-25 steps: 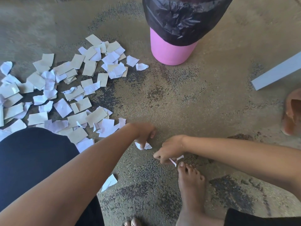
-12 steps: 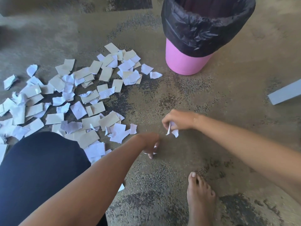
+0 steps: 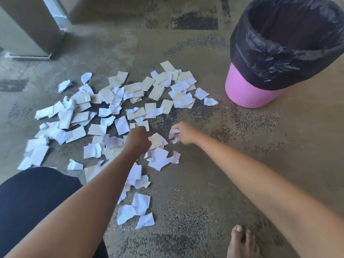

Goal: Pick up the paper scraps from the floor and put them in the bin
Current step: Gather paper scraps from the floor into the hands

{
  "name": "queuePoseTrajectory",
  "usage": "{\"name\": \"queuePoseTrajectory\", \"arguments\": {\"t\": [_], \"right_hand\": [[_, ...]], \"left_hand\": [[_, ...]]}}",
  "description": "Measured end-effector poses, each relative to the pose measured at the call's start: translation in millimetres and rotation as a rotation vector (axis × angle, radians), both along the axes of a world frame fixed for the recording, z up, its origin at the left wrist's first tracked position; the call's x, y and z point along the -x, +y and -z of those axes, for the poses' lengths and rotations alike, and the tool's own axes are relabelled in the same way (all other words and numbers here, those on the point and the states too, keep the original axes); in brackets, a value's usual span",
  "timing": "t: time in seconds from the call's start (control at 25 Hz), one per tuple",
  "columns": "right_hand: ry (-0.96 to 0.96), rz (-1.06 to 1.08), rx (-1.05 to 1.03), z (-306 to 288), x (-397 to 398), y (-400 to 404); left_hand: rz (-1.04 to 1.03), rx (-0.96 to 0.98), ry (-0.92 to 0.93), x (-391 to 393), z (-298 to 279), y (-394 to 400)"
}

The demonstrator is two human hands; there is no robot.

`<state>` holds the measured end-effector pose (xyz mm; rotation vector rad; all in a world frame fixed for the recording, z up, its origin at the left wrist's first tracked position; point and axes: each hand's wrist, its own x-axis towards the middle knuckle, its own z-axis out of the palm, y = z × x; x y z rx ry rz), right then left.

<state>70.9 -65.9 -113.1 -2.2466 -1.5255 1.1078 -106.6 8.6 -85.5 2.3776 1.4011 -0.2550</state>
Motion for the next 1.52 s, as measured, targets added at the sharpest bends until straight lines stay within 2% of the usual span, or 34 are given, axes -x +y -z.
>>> {"name": "queuePoseTrajectory", "arguments": {"t": [0.12,0.24,0.32,0.44,0.56,0.64,0.72,0.8,0.88,1.0,1.12,1.28,1.52], "right_hand": [[0.066,0.039,-0.070,14,31,21],[0.103,0.054,-0.132,14,54,37],[0.063,-0.138,-0.102,18,67,39],[-0.106,-0.517,-0.011,26,71,29],[-0.375,-0.772,0.038,27,66,20],[-0.502,-0.862,-0.011,27,64,13],[-0.531,-0.860,-0.046,30,63,8],[-0.456,-0.816,-0.085,31,65,2],[-0.368,-0.782,-0.110,27,66,1],[-0.371,-0.797,-0.133,19,62,4],[-0.376,-0.793,-0.136,16,63,8],[-0.321,-0.712,-0.088,13,62,16],[0.010,-0.437,0.083,-5,32,23]], "left_hand": [[-0.260,-0.094,-0.061,39,9,6],[-0.307,-0.137,-0.125,63,22,0],[-0.214,-0.090,-0.113,72,32,-5],[0.013,0.095,-0.108,80,47,-11],[0.078,0.326,0.102,87,54,-13],[0.091,0.383,0.234,90,52,-18],[0.100,0.363,0.305,90,50,-27],[0.095,0.330,0.331,90,55,-34],[0.104,0.324,0.327,90,59,-32],[0.136,0.308,0.294,86,49,-18],[0.203,0.147,0.293,85,39,-13],[0.024,0.036,0.177,83,43,-25],[-0.149,0.028,0.006,68,41,-23]]}}
